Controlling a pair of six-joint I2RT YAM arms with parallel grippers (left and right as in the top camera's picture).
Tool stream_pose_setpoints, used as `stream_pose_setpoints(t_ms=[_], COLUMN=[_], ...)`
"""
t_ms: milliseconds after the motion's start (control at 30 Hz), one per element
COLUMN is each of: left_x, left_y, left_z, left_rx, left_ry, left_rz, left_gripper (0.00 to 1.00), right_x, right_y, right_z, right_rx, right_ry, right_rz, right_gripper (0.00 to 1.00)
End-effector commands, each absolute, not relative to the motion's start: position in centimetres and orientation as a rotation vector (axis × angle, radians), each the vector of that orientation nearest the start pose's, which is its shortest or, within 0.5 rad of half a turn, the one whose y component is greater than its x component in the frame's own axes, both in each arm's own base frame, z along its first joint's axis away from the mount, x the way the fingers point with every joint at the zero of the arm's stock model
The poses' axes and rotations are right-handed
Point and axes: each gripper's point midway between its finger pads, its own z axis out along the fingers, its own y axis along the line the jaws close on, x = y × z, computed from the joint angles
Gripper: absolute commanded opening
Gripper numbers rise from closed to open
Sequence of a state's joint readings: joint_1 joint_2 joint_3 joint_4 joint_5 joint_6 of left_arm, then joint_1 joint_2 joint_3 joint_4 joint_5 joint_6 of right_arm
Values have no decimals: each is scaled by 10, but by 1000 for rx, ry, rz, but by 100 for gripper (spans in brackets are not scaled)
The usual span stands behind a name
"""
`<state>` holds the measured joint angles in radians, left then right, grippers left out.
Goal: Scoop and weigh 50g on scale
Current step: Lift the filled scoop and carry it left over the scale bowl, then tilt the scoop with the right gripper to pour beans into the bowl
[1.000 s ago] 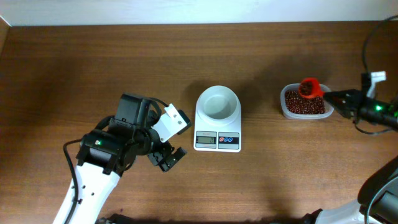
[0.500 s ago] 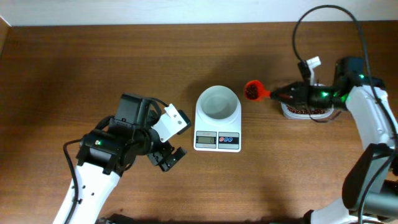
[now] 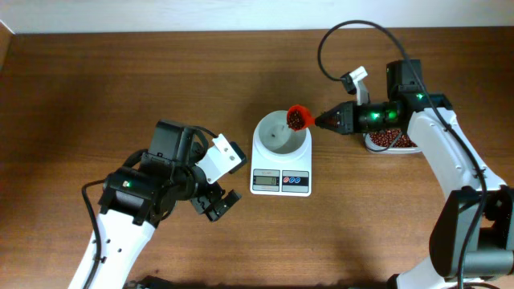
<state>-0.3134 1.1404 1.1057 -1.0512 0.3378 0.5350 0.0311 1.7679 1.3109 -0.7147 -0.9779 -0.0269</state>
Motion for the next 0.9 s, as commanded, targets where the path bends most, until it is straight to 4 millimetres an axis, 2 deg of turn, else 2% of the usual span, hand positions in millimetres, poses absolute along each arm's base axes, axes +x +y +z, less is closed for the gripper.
stream_pose_setpoints(t_ms=[0,233,433,500,667,733,767,833,867], left_x=[237,237,237,237,237,237,237,237,237], left_y=[-138,-138,-138,-138,-138,-138,-138,-138,-138], left_z=[204,204,204,204,204,204,204,204,204], left_rx=[1181,1181,1181,1181,1182,1182,1181,1181,1181], left_ry=[2287,2287,2287,2287,2287,2287,2287,2287,2287], left_rz=[-373,-373,-373,-373,-373,-373,-373,-373,-373], left_gripper=[99,99,99,99,99,99,99,99,99], right_x=[386,388,383,382,375,381,379,366,366], right_y=[158,160,167,169,179,171,172,183,183], right_z=[154,158,174,168,172,164,165,177,177], right_rx=[-425,-489,-584,-593,-654,-611,-608,-748,-757], right_ry=[2440,2397,2337,2370,2354,2403,2408,2304,2295], right_rz=[1193,1170,1128,1082,1074,986,1000,1096,1095], right_gripper=[4,4,4,4,4,4,4,4,4])
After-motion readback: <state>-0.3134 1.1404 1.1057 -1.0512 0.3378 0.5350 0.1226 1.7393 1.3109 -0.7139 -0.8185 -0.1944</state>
